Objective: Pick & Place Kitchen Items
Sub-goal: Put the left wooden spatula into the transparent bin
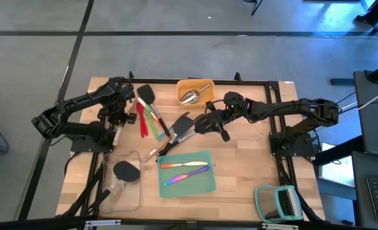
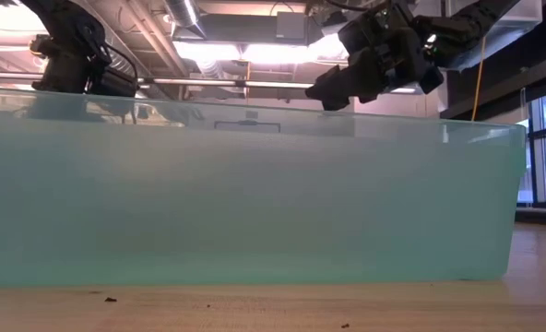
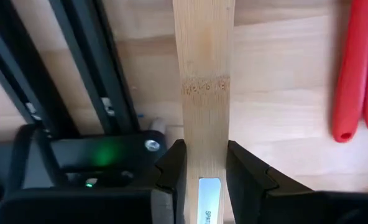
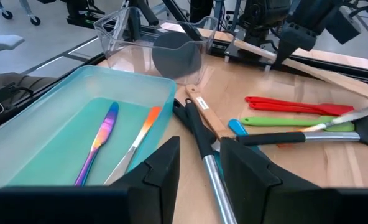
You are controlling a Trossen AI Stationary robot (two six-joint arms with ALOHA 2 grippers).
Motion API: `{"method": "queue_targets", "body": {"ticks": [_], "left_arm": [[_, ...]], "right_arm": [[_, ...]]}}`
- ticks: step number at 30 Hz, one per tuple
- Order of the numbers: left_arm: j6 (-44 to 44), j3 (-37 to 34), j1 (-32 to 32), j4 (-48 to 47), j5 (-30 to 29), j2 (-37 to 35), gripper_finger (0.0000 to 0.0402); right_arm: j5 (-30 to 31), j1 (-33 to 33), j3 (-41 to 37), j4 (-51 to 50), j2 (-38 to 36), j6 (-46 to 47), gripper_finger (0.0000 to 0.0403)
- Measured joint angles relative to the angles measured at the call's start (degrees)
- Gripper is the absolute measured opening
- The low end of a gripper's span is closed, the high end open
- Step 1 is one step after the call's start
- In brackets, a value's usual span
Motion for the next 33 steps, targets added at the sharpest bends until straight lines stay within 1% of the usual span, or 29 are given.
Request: {"method": "queue_targets", "body": {"ticks": [3,10,12,16,19,24,28,30,33], "left_arm": [[0.16,0.04,0.0,0.09,2.69,0.01,0.0078],[0.85,0.85,0.0,-0.79,5.3,0.01,0.0078],[0.92,2.46,0.0,-2.21,5.01,0.0,0.0078],[1.49,7.91,0.0,-5.07,2.22,0.0,0.0078],[1.46,12.67,-0.91,-7.17,2.28,0.0,0.0078],[-1.7,19.48,-5.6,-13.34,2.27,-0.02,0.0078],[-6.2,22.57,-11.43,-17.85,3.17,-0.02,0.0078],[-9.07,23.12,-14.83,-19.23,4.63,-0.04,0.0078],[-13.98,23.12,-20.6,-20.03,8.35,-0.04,0.0078]], "right_arm": [[0.0,0.67,0.0,0.15,0.0,0.0,0.0119],[0.0,1.08,0.0,0.55,0.0,-0.01,0.0119],[-0.01,1.08,0.0,0.55,0.0,-0.13,0.0119],[-0.02,1.08,0.0,0.76,0.0,-0.25,0.0119],[-0.02,1.08,0.0,0.79,0.0,-0.38,0.0119],[-0.01,1.08,0.0,0.76,0.0,-0.38,0.0119],[-0.02,1.08,0.0,0.5,0.0,-0.38,0.0119],[-0.02,1.08,0.0,0.51,0.0,-0.4,0.0119],[-0.02,1.08,0.0,0.38,0.0,-0.4,0.0119]]}}
